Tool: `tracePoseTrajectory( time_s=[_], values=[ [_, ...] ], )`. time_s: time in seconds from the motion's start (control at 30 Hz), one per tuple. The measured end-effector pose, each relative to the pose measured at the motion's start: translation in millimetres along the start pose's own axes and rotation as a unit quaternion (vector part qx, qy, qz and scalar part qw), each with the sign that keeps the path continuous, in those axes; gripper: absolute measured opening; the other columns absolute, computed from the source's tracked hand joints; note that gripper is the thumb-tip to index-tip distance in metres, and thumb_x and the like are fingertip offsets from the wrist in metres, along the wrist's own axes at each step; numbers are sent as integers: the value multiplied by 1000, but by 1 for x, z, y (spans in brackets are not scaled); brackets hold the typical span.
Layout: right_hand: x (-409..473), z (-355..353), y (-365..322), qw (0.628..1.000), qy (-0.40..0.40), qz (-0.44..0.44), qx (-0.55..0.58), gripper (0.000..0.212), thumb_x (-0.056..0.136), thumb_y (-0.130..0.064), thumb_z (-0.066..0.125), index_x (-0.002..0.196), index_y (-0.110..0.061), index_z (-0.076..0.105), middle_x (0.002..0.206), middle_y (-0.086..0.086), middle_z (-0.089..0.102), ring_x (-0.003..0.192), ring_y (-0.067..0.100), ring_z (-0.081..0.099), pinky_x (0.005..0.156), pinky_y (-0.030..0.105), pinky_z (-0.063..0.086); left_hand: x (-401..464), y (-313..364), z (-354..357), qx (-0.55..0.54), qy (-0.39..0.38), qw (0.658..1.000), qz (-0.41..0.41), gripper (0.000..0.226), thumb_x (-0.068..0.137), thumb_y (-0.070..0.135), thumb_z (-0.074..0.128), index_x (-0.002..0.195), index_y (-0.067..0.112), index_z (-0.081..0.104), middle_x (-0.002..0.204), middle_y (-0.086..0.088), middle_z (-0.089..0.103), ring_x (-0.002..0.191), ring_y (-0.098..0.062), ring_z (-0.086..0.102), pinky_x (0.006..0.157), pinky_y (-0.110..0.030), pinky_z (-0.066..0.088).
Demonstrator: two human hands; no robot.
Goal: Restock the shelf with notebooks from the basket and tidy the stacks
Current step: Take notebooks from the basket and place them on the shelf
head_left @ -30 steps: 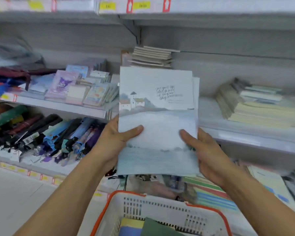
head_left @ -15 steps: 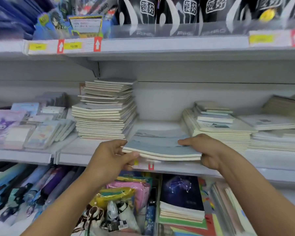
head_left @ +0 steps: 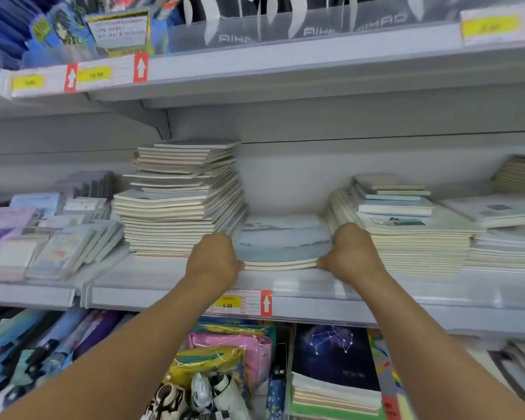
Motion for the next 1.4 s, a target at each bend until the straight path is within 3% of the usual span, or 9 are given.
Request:
tracePoseTrajectory(
  time_s=[0.1, 0.4, 0.57, 0.67, 0.73, 0.87, 1.17, 1.3, 1.4],
  values=[
    [4, 5, 4, 999, 29, -7, 24, 41, 84, 4, 63, 60, -13, 34, 64, 2, 39, 55, 15, 40, 37, 19, 20, 11, 7, 8, 24, 27, 999, -5, 12, 89, 18, 68, 85, 9, 62, 96, -10, 65, 89, -26, 63, 65, -28, 41],
    [-11, 10, -11, 991, -115, -55, -41, 15, 98, -18, 54, 86, -9, 52, 82, 3, 50, 74, 20, 52, 49, 23, 35, 19, 4, 16, -227, -119, 966, -26, 30, 89, 13, 65, 116, 7, 54, 121, -9, 59, 110, -28, 57, 93, -31, 49],
    [-51, -26, -62, 956, 142, -253, -44, 24, 91, -28, 64, 75, -11, 66, 75, 7, 67, 69, 26, 64, 59, 29, 47, -54, -15, -37, -233, 109, 956, 143, 31, 93, 19, 61, 124, 17, 60, 118, 5, 65, 99, -10, 64, 81, -24, 52],
    [-102, 31, -86, 902, -276, -298, 150, 32, 85, -36, 74, 64, -11, 71, 52, 6, 62, 37, 10, 47, 39, 20, 34, -119, -58, -9, -250, 29, 963, 100, 12, 90, 24, 64, 101, 19, 65, 93, 8, 67, 78, -3, 63, 63, -8, 45],
    [-147, 101, -55, 807, -538, -230, 80, 26, 85, -35, 71, 89, -10, 75, 71, 11, 72, 42, 10, 54, 37, 19, 31, -164, -93, 38, -125, -184, 969, 106, 23, 87, 36, 65, 97, 16, 67, 93, 1, 69, 82, -10, 64, 71, -15, 48],
    [-216, 252, 64, 707, -658, -111, -233, 70, 85, -38, 77, 142, -13, 47, 128, 9, 62, 98, 25, 66, 68, 31, 58, -238, -145, 63, 112, -442, 878, 143, 42, 91, 47, 60, 123, 20, 62, 118, 2, 66, 81, -3, 54, 69, -13, 36],
    [-263, 365, 185, 821, -482, -122, -280, 70, 61, -50, 89, 116, -18, 59, 127, 6, 63, 112, 23, 62, 94, 34, 51, -233, -155, 73, 131, -458, 865, 160, 52, 94, 52, 49, 138, 23, 48, 135, 3, 53, 112, -17, 51, 93, -29, 38],
    [-267, 379, 224, 824, -457, -83, -324, 128, 40, -67, 87, 145, -21, 32, 147, 7, 39, 134, 30, 41, 110, 45, 39, -249, -162, 95, 246, -499, 810, 185, 56, 98, 53, 41, 139, 15, 49, 131, -1, 56, 120, -23, 51, 87, -30, 38],
    [-265, 382, 218, 848, -426, -64, -308, 108, 40, -57, 93, 131, -20, 47, 133, 6, 51, 120, 27, 52, 100, 42, 47, -252, -152, 108, 241, -500, 806, 204, 55, 97, 55, 41, 126, 11, 59, 120, -4, 62, 109, -25, 57, 76, -29, 38]
  ],
)
Point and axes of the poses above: each hand's wrist, its own x-axis towards the middle knuckle, its own z-axis out of the palm, y = z × x, the point moved 6 cm from there along x, towards the middle knuckle
